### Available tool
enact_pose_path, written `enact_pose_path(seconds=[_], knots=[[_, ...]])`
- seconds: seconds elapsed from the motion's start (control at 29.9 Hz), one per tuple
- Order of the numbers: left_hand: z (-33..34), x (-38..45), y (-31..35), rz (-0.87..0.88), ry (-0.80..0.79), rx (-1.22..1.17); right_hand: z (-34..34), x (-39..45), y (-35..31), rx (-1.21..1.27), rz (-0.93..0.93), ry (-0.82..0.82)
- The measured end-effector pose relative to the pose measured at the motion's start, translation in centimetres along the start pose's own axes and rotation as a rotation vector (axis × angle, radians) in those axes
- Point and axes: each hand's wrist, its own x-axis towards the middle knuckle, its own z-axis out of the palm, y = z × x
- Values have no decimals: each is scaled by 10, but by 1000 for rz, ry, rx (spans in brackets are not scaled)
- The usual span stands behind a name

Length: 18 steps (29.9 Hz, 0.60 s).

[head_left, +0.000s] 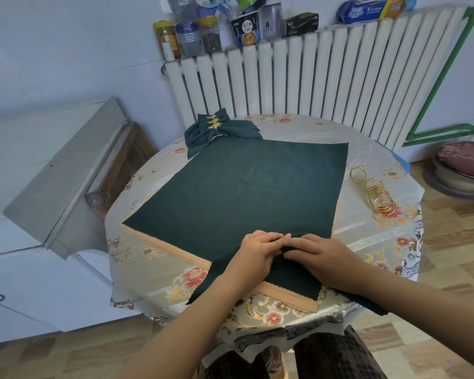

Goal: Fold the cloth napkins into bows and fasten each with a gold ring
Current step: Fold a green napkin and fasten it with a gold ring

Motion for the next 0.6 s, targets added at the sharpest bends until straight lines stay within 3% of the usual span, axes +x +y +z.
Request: enact_pose_path(seconds=[0.2,0.43,0.6], knots=[[2,1,-3,51,29,66,1,-2,5,-21,24,-77],[-5,-1,-2,78,-169,147,5,0,4,27,76,-14],[3,2,-2,112,-53,220,5,1,-2,95,192,-14]])
